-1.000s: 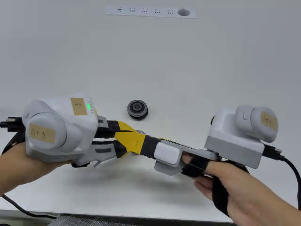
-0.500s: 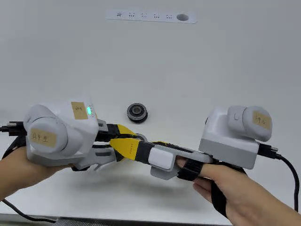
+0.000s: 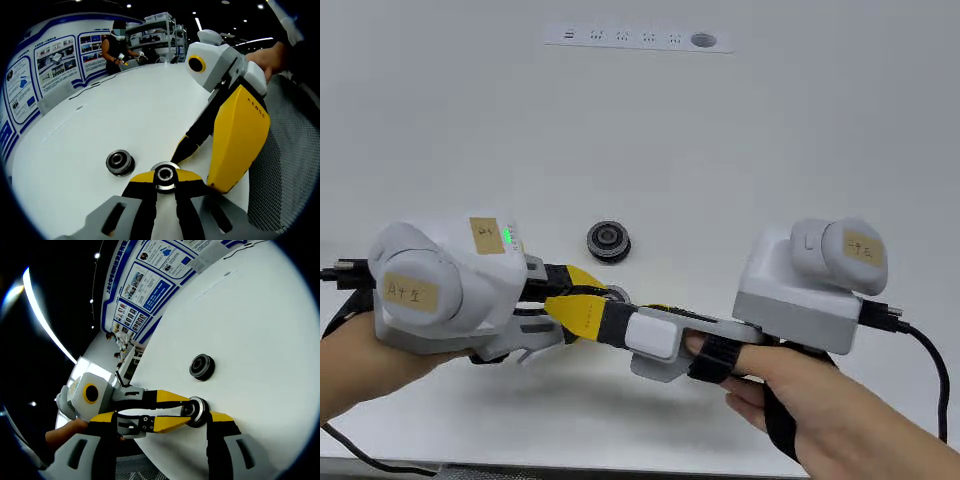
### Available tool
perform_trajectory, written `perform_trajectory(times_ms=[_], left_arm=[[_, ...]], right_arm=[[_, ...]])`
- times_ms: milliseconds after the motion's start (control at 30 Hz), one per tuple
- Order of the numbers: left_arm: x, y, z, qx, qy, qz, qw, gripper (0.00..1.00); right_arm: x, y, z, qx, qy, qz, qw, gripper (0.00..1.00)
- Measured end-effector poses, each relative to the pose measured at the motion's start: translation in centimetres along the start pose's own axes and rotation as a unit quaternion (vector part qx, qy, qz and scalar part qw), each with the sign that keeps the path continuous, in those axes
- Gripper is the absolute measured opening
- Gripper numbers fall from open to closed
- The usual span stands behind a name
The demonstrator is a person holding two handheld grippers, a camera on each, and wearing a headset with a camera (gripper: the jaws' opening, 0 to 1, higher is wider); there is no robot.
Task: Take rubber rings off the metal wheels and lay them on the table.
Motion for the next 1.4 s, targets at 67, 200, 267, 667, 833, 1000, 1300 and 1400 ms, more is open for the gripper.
perform_trajectory(times_ms=[67, 200, 267, 667, 833, 1000, 1300, 1400], left_arm=[[0.0, 0.0, 0.0, 0.000, 0.001, 0.000, 1.0000, 0.13], [0.0, 0.0, 0.0, 0.000, 0.000, 0.000, 1.0000, 0.13], [0.0, 0.0, 0.0, 0.000, 0.000, 0.000, 1.0000, 0.13], [0.1, -0.2, 0.0, 0.002, -0.001, 0.001, 1.0000, 0.13], [0.2, -0.2, 0.0, 0.004, -0.003, -0.001, 1.0000, 0.13], [0.2, -0.3, 0.0, 0.004, -0.002, 0.000, 1.0000, 0.13], [0.2, -0.3, 0.1, 0.006, -0.004, -0.001, 1.0000, 0.13], [0.2, -0.2, 0.1, 0.007, -0.005, -0.001, 1.0000, 0.13]], right_arm=[[0.0, 0.1, 0.0, 0.002, 0.003, 0.004, 1.0000, 0.74], [-0.1, 0.4, 0.2, 0.004, 0.012, 0.011, 0.9998, 0.74], [-0.1, 0.5, 0.3, 0.010, 0.014, 0.018, 0.9997, 0.74], [-0.9, 0.7, 0.4, 0.052, 0.029, 0.034, 0.9977, 0.81], [-0.8, 0.5, 0.3, 0.033, 0.022, 0.029, 0.9988, 0.82], [-0.5, 0.7, 0.1, 0.032, 0.016, 0.027, 0.9990, 0.79], [-0.4, 0.8, -0.1, 0.034, 0.011, 0.028, 0.9990, 0.79], [-0.6, 0.9, 0.0, 0.032, 0.014, 0.024, 0.9991, 0.79]])
Point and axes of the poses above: the centre of the closed fingertips' face, and the gripper's own axes: x roughly backward along the fingers, y roughly to its left, z roughly out of its underside, the point moved 8 cm from there along x, roughly backward along the fingers, and after that the axes turned 2 degrees about -y, right-handed, at the moved point
